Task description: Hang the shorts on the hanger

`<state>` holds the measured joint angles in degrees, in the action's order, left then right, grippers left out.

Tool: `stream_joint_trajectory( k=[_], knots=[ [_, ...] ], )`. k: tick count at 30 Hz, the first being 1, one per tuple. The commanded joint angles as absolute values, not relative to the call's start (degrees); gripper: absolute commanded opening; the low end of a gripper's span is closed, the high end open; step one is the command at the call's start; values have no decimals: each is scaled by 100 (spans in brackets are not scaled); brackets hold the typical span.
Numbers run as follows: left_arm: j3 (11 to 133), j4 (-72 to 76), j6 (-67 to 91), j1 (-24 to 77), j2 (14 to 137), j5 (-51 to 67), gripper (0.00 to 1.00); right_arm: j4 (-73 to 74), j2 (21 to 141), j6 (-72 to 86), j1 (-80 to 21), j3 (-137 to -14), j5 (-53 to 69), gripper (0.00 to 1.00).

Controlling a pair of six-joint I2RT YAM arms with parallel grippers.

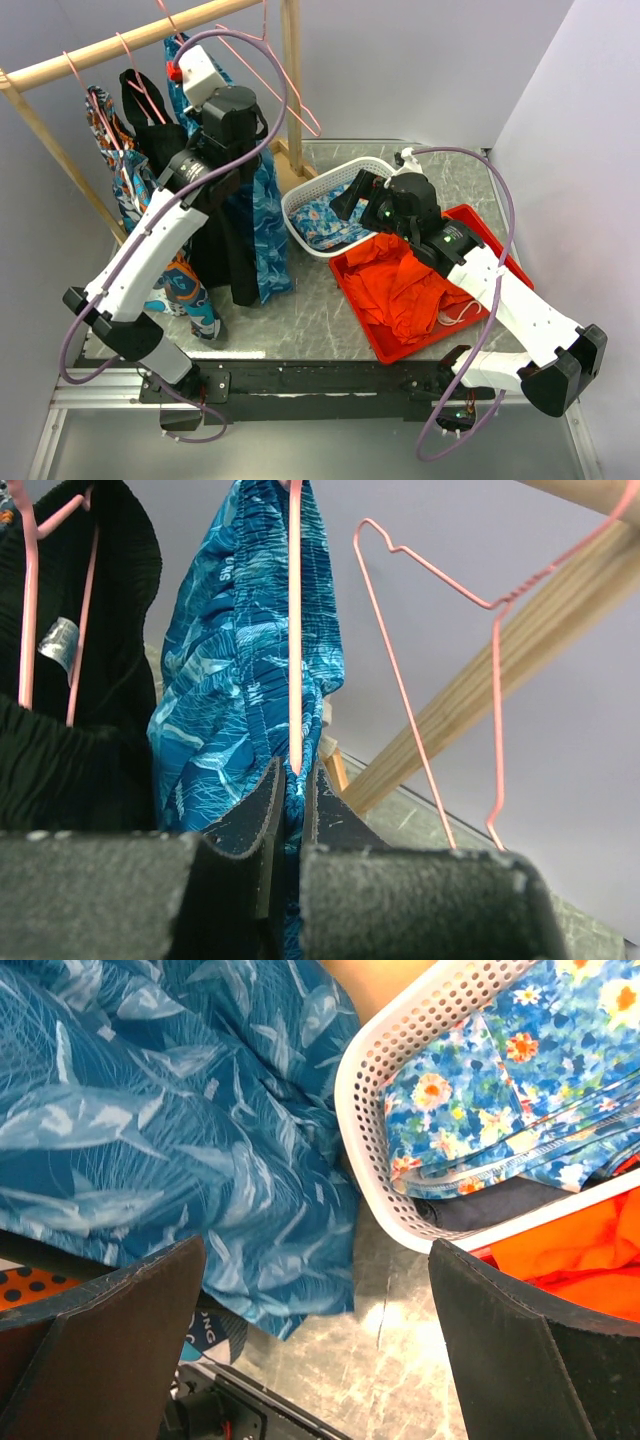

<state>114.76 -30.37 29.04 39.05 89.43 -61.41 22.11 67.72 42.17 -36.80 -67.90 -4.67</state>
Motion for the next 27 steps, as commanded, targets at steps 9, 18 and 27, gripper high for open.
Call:
stream_joint_trajectory(
  k=[9,18,27],
  knots=[
    [11084,-2927,3155,3402,8693,-5397,1,2259,6662,4096,-3718,-7005,-378,100],
    [10626,-2918,3243,3349,8350,-5081,49,2390,6460,4096,-3726,-7022,-351,100],
    [10415,-3392,3208,3357,7832,-4290,97,2610,5977,4096,-3744,-6926,-501,100]
  ],
)
